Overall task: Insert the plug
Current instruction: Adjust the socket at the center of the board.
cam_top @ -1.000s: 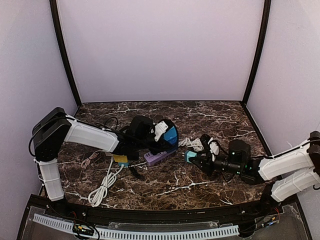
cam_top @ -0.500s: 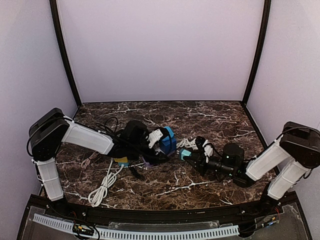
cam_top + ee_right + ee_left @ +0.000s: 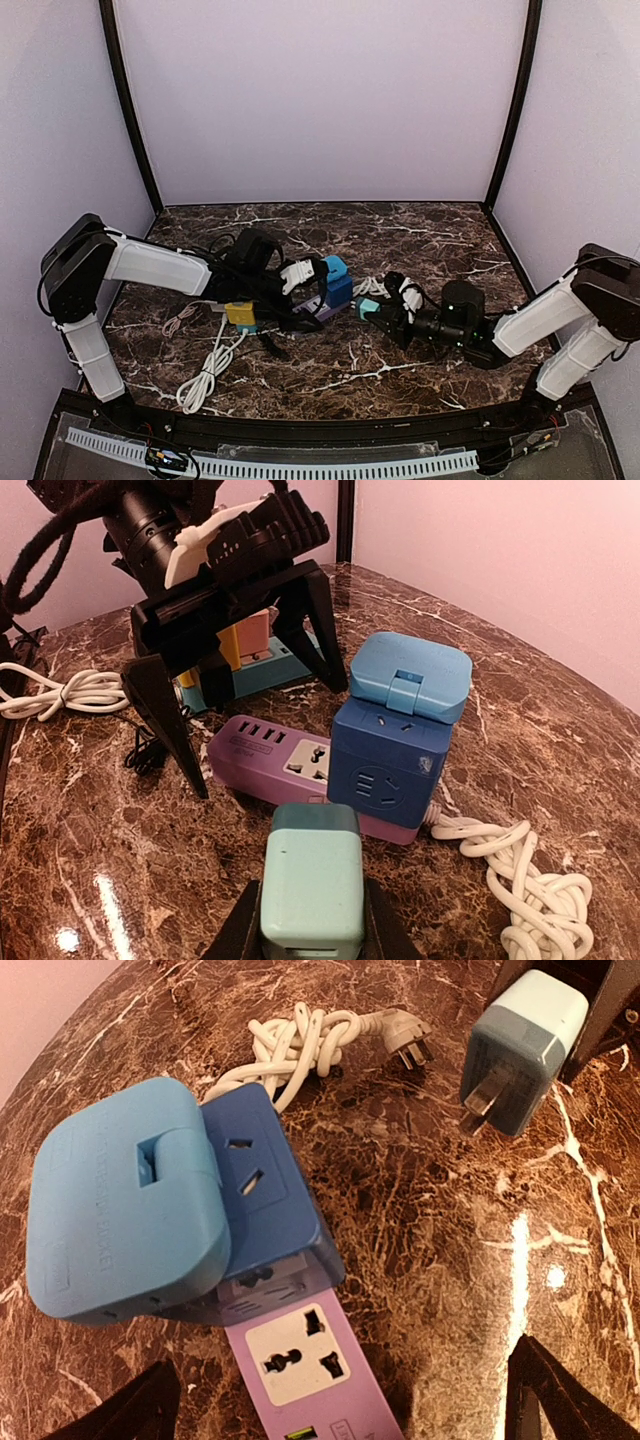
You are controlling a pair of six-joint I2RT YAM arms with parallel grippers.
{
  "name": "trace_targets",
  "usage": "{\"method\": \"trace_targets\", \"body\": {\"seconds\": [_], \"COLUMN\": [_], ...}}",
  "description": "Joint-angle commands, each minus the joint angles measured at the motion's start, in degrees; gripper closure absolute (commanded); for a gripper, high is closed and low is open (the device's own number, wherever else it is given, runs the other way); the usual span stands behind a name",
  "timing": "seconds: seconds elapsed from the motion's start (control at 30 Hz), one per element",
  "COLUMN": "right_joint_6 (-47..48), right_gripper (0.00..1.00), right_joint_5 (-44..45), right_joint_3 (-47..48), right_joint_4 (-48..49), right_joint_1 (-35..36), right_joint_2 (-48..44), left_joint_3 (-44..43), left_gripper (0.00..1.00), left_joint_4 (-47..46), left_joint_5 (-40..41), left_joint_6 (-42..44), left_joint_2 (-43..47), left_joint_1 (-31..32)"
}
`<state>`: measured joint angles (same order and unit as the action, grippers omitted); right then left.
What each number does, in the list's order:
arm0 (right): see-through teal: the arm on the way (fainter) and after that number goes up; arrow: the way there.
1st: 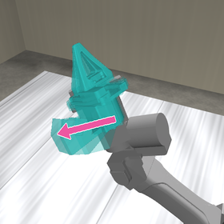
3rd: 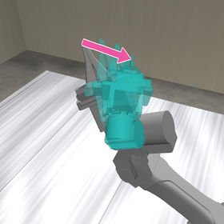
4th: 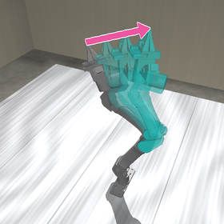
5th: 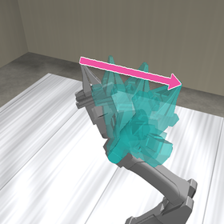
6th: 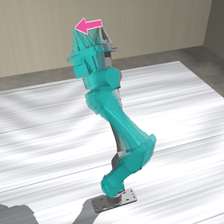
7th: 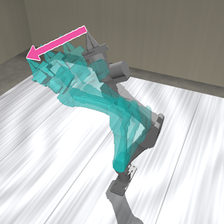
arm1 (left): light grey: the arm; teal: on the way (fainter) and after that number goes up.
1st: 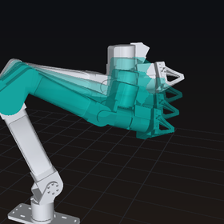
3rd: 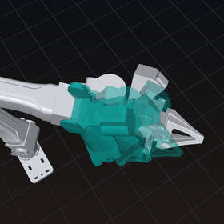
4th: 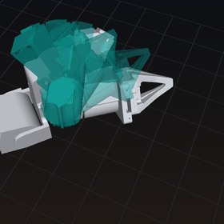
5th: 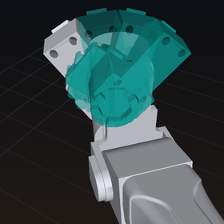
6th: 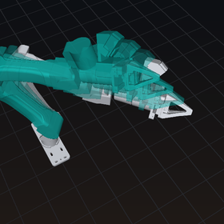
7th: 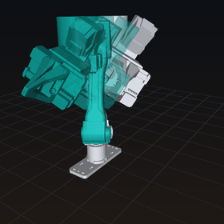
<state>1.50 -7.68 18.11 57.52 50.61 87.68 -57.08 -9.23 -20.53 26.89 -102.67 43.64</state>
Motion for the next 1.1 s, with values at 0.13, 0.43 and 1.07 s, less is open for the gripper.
{"method": "trace_targets", "body": {"seconds": [0.13,0.43,1.07], "right_joint_6": [1.6,1.8,1.9], "right_gripper": [1.0,1.0,1.0], "right_joint_5": [0.1,2.1,10.2], "right_joint_3": [1.0,1.2,3.9], "right_joint_4": [-4.8,2.3,22.3], "right_joint_1": [-0.2,-0.6,2.2], "right_joint_2": [-4.6,-0.3,17.8], "left_joint_3": [-0.8,-5.6,-6.9], "left_gripper": [0.03,0.3,0.61], "left_joint_4": [2.9,0.3,-9.9], "left_joint_5": [0.4,-1.2,-9.2], "left_joint_6": [8.5,14.0,-4.8], "left_joint_2": [3.1,-3.4,-10.4], "left_joint_1": [-1.1,-2.9,-4.1]}}
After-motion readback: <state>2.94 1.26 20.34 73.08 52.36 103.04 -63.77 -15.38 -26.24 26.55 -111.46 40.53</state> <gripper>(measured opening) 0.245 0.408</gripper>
